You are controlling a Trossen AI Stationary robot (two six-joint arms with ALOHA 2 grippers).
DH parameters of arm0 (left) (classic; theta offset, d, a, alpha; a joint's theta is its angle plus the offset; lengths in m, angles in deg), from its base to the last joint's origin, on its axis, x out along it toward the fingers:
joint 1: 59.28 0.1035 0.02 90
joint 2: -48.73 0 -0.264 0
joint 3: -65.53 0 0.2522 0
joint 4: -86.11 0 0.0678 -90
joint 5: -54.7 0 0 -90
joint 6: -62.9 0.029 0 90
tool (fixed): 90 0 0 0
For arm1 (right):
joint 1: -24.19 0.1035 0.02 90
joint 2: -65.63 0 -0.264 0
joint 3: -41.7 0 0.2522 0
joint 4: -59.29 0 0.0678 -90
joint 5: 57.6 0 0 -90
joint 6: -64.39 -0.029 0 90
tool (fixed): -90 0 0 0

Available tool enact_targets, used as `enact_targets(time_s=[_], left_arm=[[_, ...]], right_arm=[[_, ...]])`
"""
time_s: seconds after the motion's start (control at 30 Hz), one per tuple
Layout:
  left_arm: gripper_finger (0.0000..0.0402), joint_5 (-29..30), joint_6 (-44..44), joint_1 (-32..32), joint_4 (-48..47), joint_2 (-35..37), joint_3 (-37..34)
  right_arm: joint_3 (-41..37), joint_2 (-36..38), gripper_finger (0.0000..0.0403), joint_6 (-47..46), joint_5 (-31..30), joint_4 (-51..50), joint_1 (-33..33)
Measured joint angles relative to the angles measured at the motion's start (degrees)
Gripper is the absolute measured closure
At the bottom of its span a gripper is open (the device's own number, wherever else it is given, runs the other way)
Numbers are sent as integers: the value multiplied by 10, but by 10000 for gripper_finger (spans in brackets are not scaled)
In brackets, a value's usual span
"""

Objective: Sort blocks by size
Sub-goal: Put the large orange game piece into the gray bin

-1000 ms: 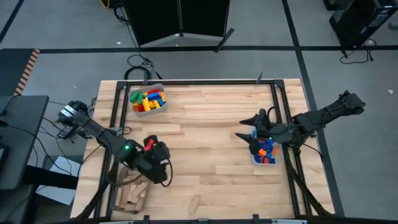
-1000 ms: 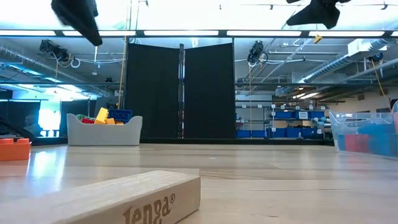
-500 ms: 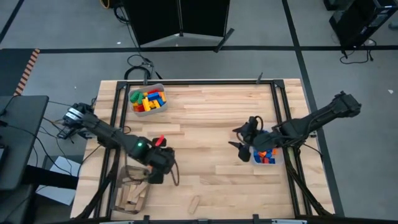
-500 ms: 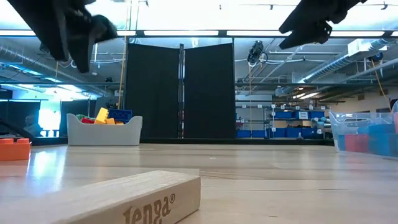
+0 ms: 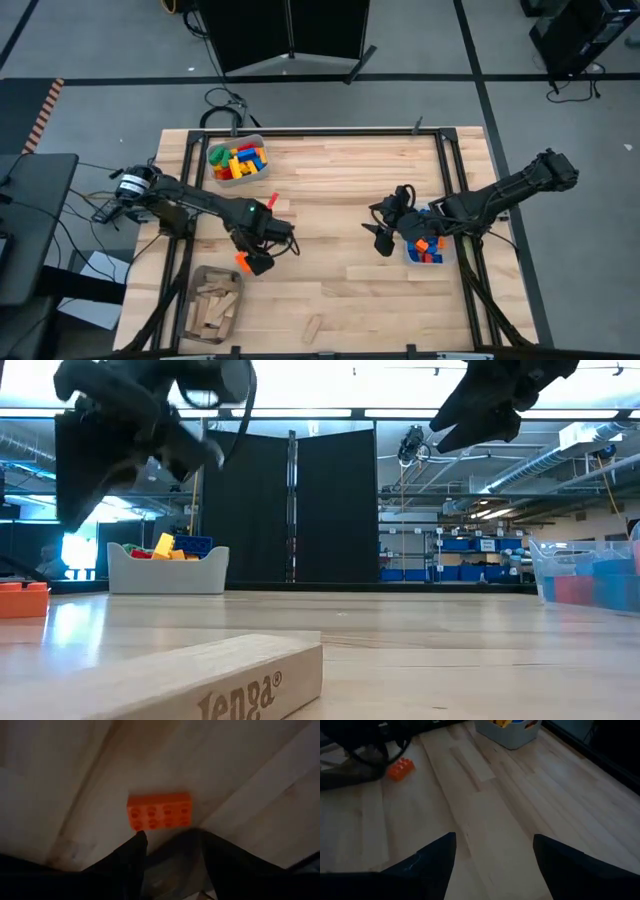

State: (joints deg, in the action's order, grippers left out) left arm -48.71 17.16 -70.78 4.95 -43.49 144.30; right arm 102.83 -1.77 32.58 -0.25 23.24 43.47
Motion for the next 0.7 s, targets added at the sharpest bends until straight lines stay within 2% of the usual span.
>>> enact_targets(time_s=[0.27, 0.47, 0.7], left_arm=[[204, -85, -35, 51, 50, 0, -93], [204, -107, -39, 67, 90, 0, -139], [204, -100, -51, 67, 140, 0, -177]], right_arm=[[0, 0, 124, 1, 8, 0, -6], [0, 0, 132, 5, 8, 0, -6], [0, 0, 137, 5, 8, 0, -6]])
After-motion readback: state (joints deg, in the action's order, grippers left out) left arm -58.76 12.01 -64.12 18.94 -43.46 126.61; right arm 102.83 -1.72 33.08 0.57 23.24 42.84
